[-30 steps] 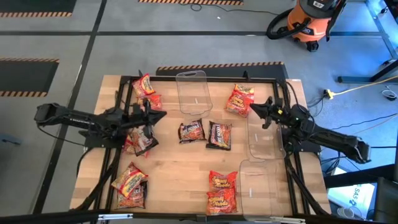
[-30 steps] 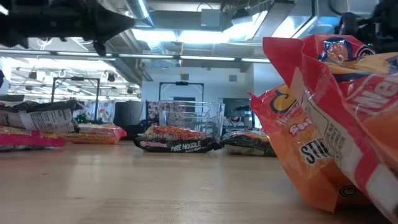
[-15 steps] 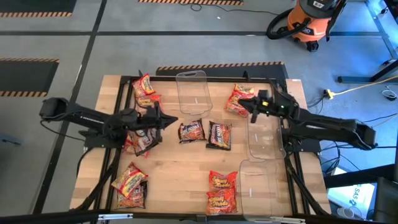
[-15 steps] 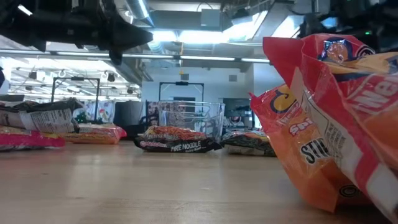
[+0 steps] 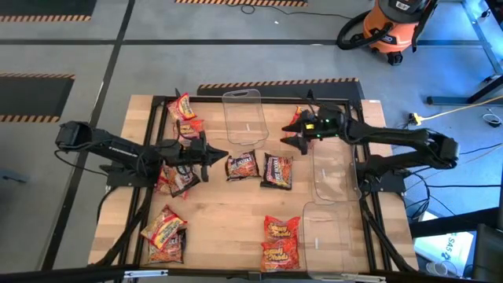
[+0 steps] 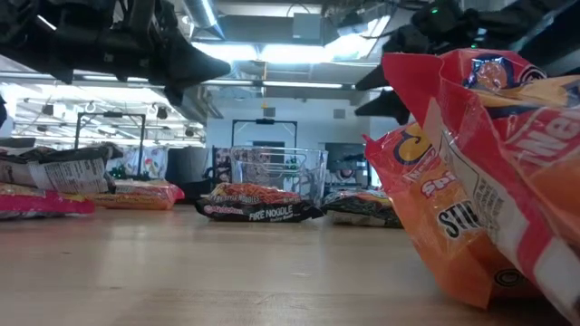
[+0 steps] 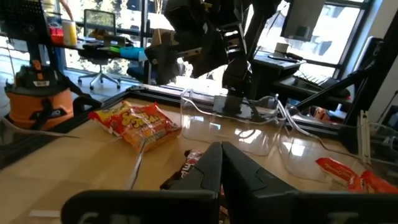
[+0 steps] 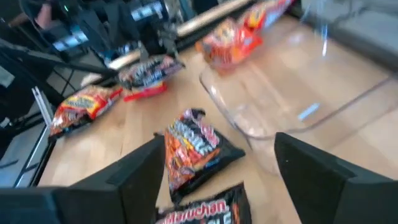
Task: Sort Maruchan noodles
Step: Put the black noodle pack into the top transparent bin
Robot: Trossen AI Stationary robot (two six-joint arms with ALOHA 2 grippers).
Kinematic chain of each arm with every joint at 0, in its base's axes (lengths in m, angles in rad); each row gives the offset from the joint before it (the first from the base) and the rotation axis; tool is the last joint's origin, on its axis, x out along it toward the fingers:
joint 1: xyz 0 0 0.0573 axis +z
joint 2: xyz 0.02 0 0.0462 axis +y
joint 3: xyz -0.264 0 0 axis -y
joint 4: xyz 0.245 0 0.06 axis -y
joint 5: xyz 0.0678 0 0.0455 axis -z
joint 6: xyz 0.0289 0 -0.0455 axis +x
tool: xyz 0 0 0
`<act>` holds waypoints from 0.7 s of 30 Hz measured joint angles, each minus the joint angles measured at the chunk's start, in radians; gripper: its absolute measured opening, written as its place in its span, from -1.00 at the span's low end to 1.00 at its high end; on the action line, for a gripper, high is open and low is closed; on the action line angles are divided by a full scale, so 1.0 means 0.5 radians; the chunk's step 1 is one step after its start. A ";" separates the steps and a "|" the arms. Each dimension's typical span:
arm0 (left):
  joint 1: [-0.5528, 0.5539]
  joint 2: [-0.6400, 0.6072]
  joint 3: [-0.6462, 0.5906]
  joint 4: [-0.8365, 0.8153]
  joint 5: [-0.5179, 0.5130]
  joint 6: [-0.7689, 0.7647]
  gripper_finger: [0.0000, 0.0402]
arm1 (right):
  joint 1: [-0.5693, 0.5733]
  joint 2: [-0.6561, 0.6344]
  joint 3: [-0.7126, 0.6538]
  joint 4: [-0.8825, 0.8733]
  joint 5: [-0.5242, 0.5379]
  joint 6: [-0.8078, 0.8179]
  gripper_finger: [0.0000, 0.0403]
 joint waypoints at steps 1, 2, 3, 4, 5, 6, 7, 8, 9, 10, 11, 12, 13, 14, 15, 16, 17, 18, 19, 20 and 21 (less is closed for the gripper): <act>-0.001 0.008 0.000 0.001 0.001 -0.021 -1.00 | 0.016 0.033 0.031 -0.061 -0.020 0.001 0.44; -0.004 0.015 0.000 0.002 0.005 -0.041 -1.00 | 0.036 0.064 0.058 -0.117 -0.027 0.001 0.44; -0.009 0.022 0.000 0.004 0.006 -0.045 -1.00 | 0.060 0.094 0.086 -0.160 -0.029 -0.005 0.44; -0.014 0.026 0.000 0.002 0.006 -0.048 -1.00 | 0.089 0.123 0.110 -0.192 -0.031 -0.024 0.44; -0.018 0.031 0.000 0.008 0.006 -0.048 -1.00 | 0.120 0.156 0.133 -0.216 -0.030 -0.052 0.43; -0.020 0.038 0.000 0.017 0.007 -0.048 -1.00 | 0.153 0.189 0.153 -0.243 -0.028 -0.065 0.42; -0.020 0.046 0.000 0.016 0.008 -0.048 -1.00 | 0.180 0.220 0.169 -0.292 -0.024 -0.081 0.41; -0.019 0.055 0.000 0.018 0.008 -0.051 -1.00 | 0.205 0.250 0.183 -0.346 -0.010 -0.103 0.39; -0.019 0.063 0.000 0.018 0.008 -0.061 -1.00 | 0.228 0.282 0.199 -0.406 0.004 -0.123 0.39; -0.020 0.071 0.000 0.018 0.008 -0.078 -1.00 | 0.248 0.318 0.215 -0.454 0.029 -0.149 0.38; -0.020 0.083 0.000 0.023 0.008 -0.102 -1.00 | 0.262 0.352 0.229 -0.494 0.056 -0.164 0.37; -0.021 0.095 0.000 0.024 0.008 -0.109 -1.00 | 0.268 0.389 0.236 -0.515 0.081 -0.171 0.37; -0.023 0.103 0.000 0.023 0.008 -0.111 -1.00 | 0.278 0.427 0.245 -0.532 0.089 -0.177 0.37; -0.028 0.107 0.000 0.024 0.008 -0.112 -1.00 | 0.286 0.465 0.256 -0.554 0.093 -0.198 0.37; -0.033 0.116 0.000 0.032 0.007 -0.112 -1.00 | 0.286 0.496 0.263 -0.583 0.094 -0.216 0.37; -0.037 0.124 0.000 0.032 0.007 -0.113 -1.00 | 0.286 0.521 0.263 -0.608 0.096 -0.240 0.37; -0.044 0.130 0.000 0.029 0.007 -0.114 -1.00 | 0.286 0.555 0.263 -0.619 0.095 -0.264 0.37; -0.050 0.135 0.000 0.030 0.007 -0.116 -1.00 | 0.283 0.594 0.264 -0.619 0.095 -0.282 0.37; -0.060 0.144 0.000 0.036 0.006 -0.122 -1.00 | 0.283 0.630 0.264 -0.630 0.094 -0.298 0.37; -0.068 0.156 0.000 0.042 0.006 -0.142 -1.00 | 0.283 0.664 0.263 -0.630 0.092 -0.305 0.37; -0.074 0.165 0.000 0.041 0.008 -0.156 -1.00 | 0.283 0.701 0.263 -0.601 0.091 -0.309 0.37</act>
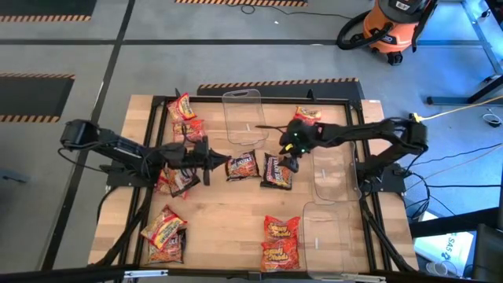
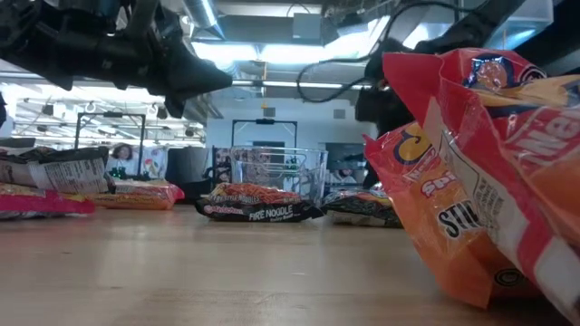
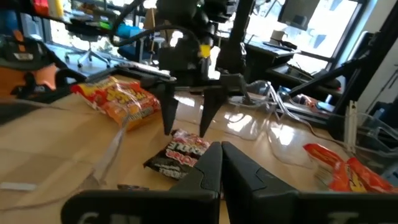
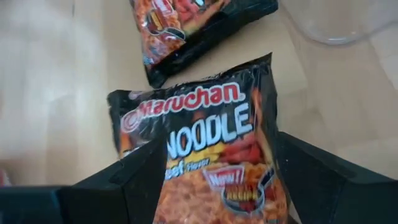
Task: Sort Maruchan noodles
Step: Put the black noodle pack into the top transparent bin
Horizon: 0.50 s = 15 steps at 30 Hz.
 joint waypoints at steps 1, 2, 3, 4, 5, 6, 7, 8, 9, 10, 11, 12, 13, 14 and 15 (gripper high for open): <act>-0.005 0.004 0.000 -0.001 -0.001 -0.006 -1.00 | 0.001 0.039 0.001 0.024 -0.011 -0.005 0.37; -0.012 0.009 0.000 0.006 -0.001 -0.006 -1.00 | 0.001 0.074 0.001 0.029 -0.049 -0.007 0.37; -0.016 0.016 0.000 0.009 -0.001 -0.007 -1.00 | 0.000 0.111 0.001 0.030 -0.096 -0.008 0.37; -0.019 0.019 0.000 0.004 -0.001 -0.012 -1.00 | -0.002 0.150 0.001 0.041 -0.144 -0.010 0.37; -0.024 0.019 -0.001 0.002 -0.001 -0.013 -1.00 | -0.002 0.182 0.001 0.055 -0.182 -0.015 0.37; -0.029 0.019 -0.001 0.007 -0.001 -0.013 -1.00 | -0.002 0.210 0.001 0.056 -0.214 -0.023 0.37; -0.034 0.019 -0.001 0.007 -0.001 -0.013 -1.00 | -0.002 0.239 0.001 0.057 -0.236 -0.039 0.37; -0.037 0.019 -0.001 0.005 -0.001 -0.013 -1.00 | -0.002 0.270 0.002 0.065 -0.260 -0.054 0.37; -0.038 0.019 -0.001 0.008 -0.001 -0.013 -1.00 | -0.002 0.298 0.005 0.072 -0.277 -0.060 0.37; -0.038 0.019 -0.001 0.015 -0.001 -0.014 -1.00 | -0.002 0.324 0.008 0.079 -0.296 -0.060 0.37; -0.038 0.019 -0.001 0.018 -0.001 -0.023 -1.00 | -0.002 0.345 0.010 0.083 -0.308 -0.060 0.37; -0.037 0.019 -0.001 0.018 -0.005 -0.042 -1.00 | -0.002 0.362 0.011 0.083 -0.320 -0.063 0.37; -0.037 0.019 -0.001 0.018 -0.011 -0.053 -1.00 | -0.002 0.377 0.011 0.081 -0.334 -0.079 0.37; -0.036 0.019 -0.001 0.018 -0.016 -0.056 -1.00 | -0.002 0.386 0.011 0.083 -0.351 -0.112 0.37; -0.036 0.019 -0.001 0.018 -0.016 -0.057 -1.00 | -0.002 0.387 0.010 0.083 -0.356 -0.133 0.37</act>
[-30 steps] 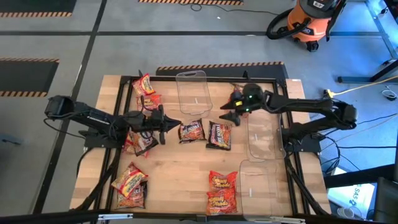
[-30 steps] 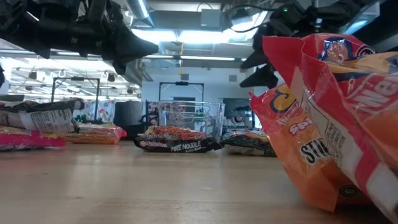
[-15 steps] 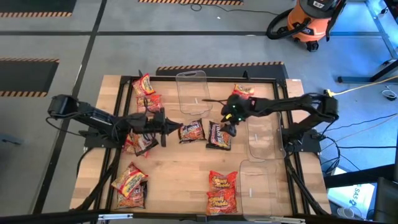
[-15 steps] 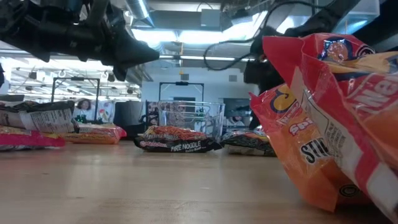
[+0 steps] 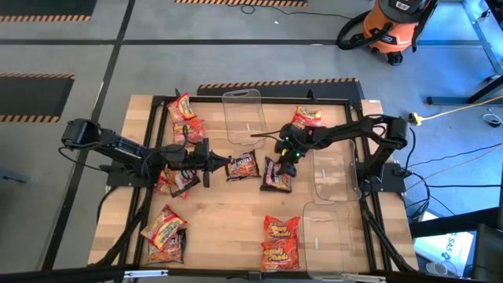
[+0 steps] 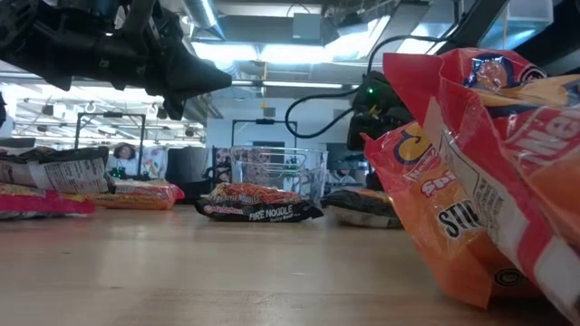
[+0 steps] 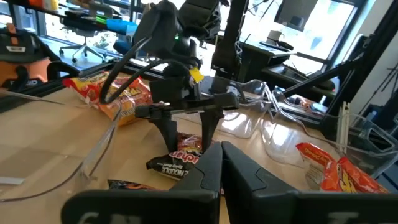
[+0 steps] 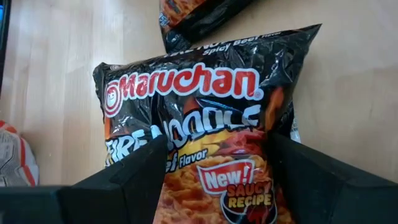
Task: Sort Maruchan noodles
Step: Put the black noodle pack into the top transparent bin
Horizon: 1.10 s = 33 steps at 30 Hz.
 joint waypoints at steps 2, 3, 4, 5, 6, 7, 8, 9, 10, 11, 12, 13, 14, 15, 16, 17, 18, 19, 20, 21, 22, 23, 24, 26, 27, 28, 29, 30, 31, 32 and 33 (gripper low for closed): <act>0.000 0.000 0.000 0.000 -0.001 -0.001 -1.00 | 0.001 0.001 -0.001 -0.001 0.001 -0.031 0.34; 0.000 0.000 0.000 0.000 0.000 -0.002 -1.00 | 0.001 0.001 -0.002 -0.002 0.002 -0.032 0.31; 0.000 0.000 0.000 0.000 -0.001 -0.002 -1.00 | 0.001 0.001 -0.002 -0.003 0.004 -0.033 0.26; -0.001 0.000 0.000 0.000 -0.001 -0.002 -1.00 | 0.001 0.002 -0.003 -0.005 0.004 -0.033 0.21; -0.001 0.000 0.000 0.000 -0.001 -0.002 -1.00 | 0.001 0.002 -0.004 -0.007 0.005 -0.033 0.14; -0.001 0.000 0.000 0.000 -0.001 -0.002 -1.00 | 0.001 0.002 -0.005 -0.007 0.005 -0.033 0.07; -0.001 0.000 0.000 0.000 -0.001 -0.001 -1.00 | 0.001 0.002 -0.005 -0.003 0.004 -0.032 0.00; -0.001 0.000 0.000 0.000 -0.001 -0.001 -1.00 | 0.001 0.002 -0.005 0.007 0.004 -0.031 -0.08; -0.001 0.000 0.000 -0.001 -0.001 -0.001 -1.00 | 0.001 0.003 -0.006 0.019 0.002 -0.031 -0.15; -0.001 0.000 0.000 0.000 -0.001 -0.001 -1.00 | 0.001 0.004 -0.007 0.031 0.001 -0.029 -0.21; -0.001 0.000 0.000 0.000 -0.001 -0.001 -1.00 | 0.001 0.004 -0.007 0.047 0.001 -0.024 -0.28; -0.001 -0.001 0.000 -0.001 -0.001 -0.001 -1.00 | 0.001 0.005 -0.007 0.057 0.003 -0.024 -0.33; -0.001 -0.001 0.000 0.000 -0.001 0.000 -1.00 | 0.001 0.005 -0.008 0.066 0.003 -0.023 -0.38; -0.001 -0.001 0.000 -0.001 -0.001 0.007 -1.00 | 0.001 0.005 -0.008 0.069 0.003 -0.023 -0.41; -0.001 -0.001 0.000 -0.001 -0.001 0.007 -1.00 | 0.002 0.005 -0.008 0.074 0.004 -0.023 -0.44; -0.001 -0.001 0.000 -0.001 -0.001 0.007 -1.00 | 0.002 0.004 -0.008 0.076 0.004 -0.023 -0.46; -0.001 -0.001 0.000 -0.001 -0.001 0.007 -1.00 | 0.002 -0.001 -0.008 0.074 0.006 -0.022 -0.47; -0.001 -0.001 0.000 -0.001 -0.002 0.009 -1.00 | 0.002 -0.005 -0.008 0.075 0.004 -0.015 -0.48; -0.001 -0.001 0.000 -0.001 -0.003 0.010 -1.00 | 0.002 -0.010 -0.009 0.079 0.004 -0.004 -0.48; 0.001 -0.001 0.000 -0.001 -0.005 0.009 -1.00 | 0.002 -0.021 -0.011 0.081 0.004 0.020 -0.49; 0.002 -0.001 0.000 -0.001 -0.008 0.009 -1.00 | 0.002 -0.032 -0.011 0.077 0.003 0.033 -0.49; 0.002 -0.001 0.000 -0.001 -0.009 0.009 -1.00 | 0.002 -0.046 -0.014 0.067 0.003 0.038 -0.49; 0.002 -0.001 0.000 -0.001 -0.009 0.009 -1.00 | 0.003 -0.063 -0.015 0.053 0.006 0.039 -0.49; 0.002 -0.001 0.000 0.000 -0.009 0.009 -1.00 | 0.003 -0.103 -0.019 0.026 0.020 0.039 -0.49; 0.002 -0.001 0.000 0.000 -0.008 0.009 -1.00 | 0.003 -0.119 -0.020 0.026 0.037 0.039 -0.50; 0.002 -0.001 0.000 0.000 -0.009 0.009 -1.00 | 0.003 -0.134 -0.019 0.028 0.057 0.038 -0.51; 0.002 -0.001 0.000 0.001 -0.009 0.009 -1.00 | 0.003 -0.146 -0.019 0.030 0.072 0.033 -0.54; 0.002 -0.001 0.000 0.002 -0.009 0.009 -1.00 | 0.002 -0.154 -0.019 0.033 0.071 0.029 -0.57; 0.002 -0.001 0.000 0.002 -0.009 0.009 -1.00 | 0.002 -0.156 -0.019 0.037 0.067 0.024 -0.61; 0.002 -0.001 0.000 0.002 -0.009 0.009 -1.00 | 0.002 -0.156 -0.018 0.038 0.060 0.024 -0.66; 0.002 -0.001 0.000 0.002 -0.009 0.009 -1.00 | 0.002 -0.158 -0.018 0.036 0.058 0.022 -0.70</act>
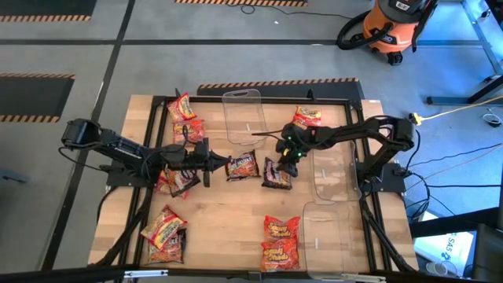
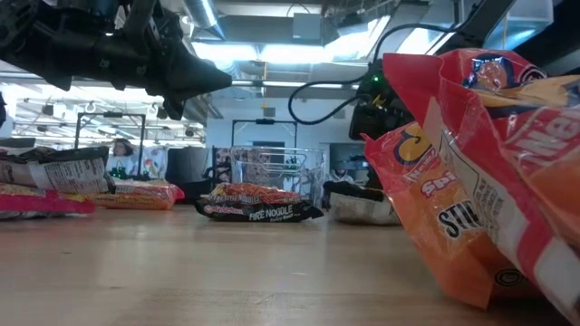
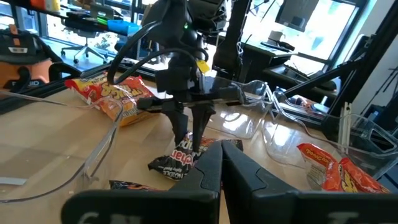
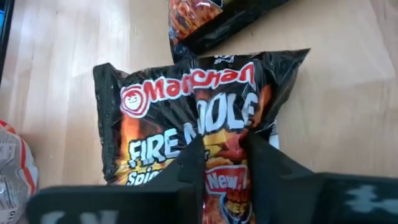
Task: Sort Maruchan noodles
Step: Put the black noodle pack into the top transparent bin
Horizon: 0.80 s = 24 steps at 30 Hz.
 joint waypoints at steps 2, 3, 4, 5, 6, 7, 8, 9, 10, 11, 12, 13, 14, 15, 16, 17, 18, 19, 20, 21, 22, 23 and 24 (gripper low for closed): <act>0.000 0.000 0.000 0.000 0.000 0.000 -1.00 | -0.001 -0.001 0.001 -0.008 -0.006 -0.026 -0.80; 0.000 0.000 0.000 0.000 0.000 0.000 -1.00 | -0.002 -0.003 0.001 -0.008 -0.013 -0.040 -0.84; 0.000 0.000 0.000 0.000 0.000 0.000 -1.00 | -0.002 -0.003 0.001 -0.006 -0.014 -0.044 -0.87; 0.000 0.000 0.000 0.000 0.000 0.000 -1.00 | -0.002 -0.003 0.003 -0.003 -0.014 -0.046 -0.91; 0.000 0.000 0.000 0.000 0.000 0.000 -1.00 | -0.002 -0.003 0.004 -0.001 -0.014 -0.046 -0.94; 0.000 0.000 0.000 0.000 0.000 0.000 -1.00 | -0.002 -0.003 0.004 -0.002 -0.015 -0.046 -0.96; 0.000 0.000 0.000 0.000 0.000 0.000 -1.00 | -0.002 -0.004 0.004 -0.002 -0.015 -0.046 -0.97; 0.000 0.000 0.000 0.001 0.000 0.000 -1.00 | -0.002 -0.004 0.004 -0.003 -0.016 -0.046 -0.98; 0.000 0.000 0.000 0.001 0.000 0.000 -1.00 | -0.002 -0.004 0.004 -0.003 -0.030 -0.046 -0.98; 0.000 0.000 0.000 0.001 0.000 0.000 -1.00 | -0.002 -0.005 0.004 -0.005 -0.042 -0.045 -0.97; 0.000 0.000 0.000 0.001 0.000 0.000 -1.00 | -0.002 -0.016 0.004 -0.023 -0.055 -0.038 -0.97; 0.000 0.000 0.000 0.001 0.000 0.000 -1.00 | -0.002 -0.031 0.004 -0.044 -0.061 -0.037 -0.96; 0.000 0.000 0.000 0.001 0.000 0.000 -1.00 | -0.002 -0.053 0.003 -0.062 -0.061 -0.038 -0.96; 0.000 0.000 0.000 0.001 0.000 -0.001 -1.00 | -0.001 -0.090 0.003 -0.097 -0.057 -0.044 -0.97; 0.000 0.000 0.000 0.001 0.000 -0.002 -1.00 | -0.001 -0.134 0.002 -0.130 -0.050 -0.051 -0.97; 0.000 0.000 0.000 0.001 0.000 -0.004 -1.00 | -0.001 -0.181 0.002 -0.148 -0.037 -0.056 -0.98; 0.000 0.000 -0.001 0.001 0.000 -0.004 -1.00 | -0.001 -0.237 0.002 -0.175 -0.017 -0.064 -0.98; 0.000 0.000 -0.001 0.005 0.000 -0.004 -1.00 | -0.001 -0.296 0.002 -0.211 0.008 -0.085 -0.98; 0.000 0.000 -0.001 0.011 -0.001 -0.003 -1.00 | -0.001 -0.358 0.002 -0.232 0.042 -0.101 -0.98; 0.001 -0.001 -0.001 0.018 -0.012 0.003 -1.00 | -0.001 -0.420 0.002 -0.244 0.075 -0.104 -0.98; 0.002 -0.001 -0.001 0.027 -0.033 0.005 -1.00 | -0.001 -0.481 0.002 -0.250 0.107 -0.106 -0.97; 0.004 -0.001 -0.001 0.033 -0.059 0.005 -1.00 | -0.001 -0.540 0.002 -0.251 0.135 -0.106 -0.97; 0.004 -0.001 -0.001 0.039 -0.092 0.005 -1.00 | -0.001 -0.596 0.002 -0.250 0.167 -0.106 -0.97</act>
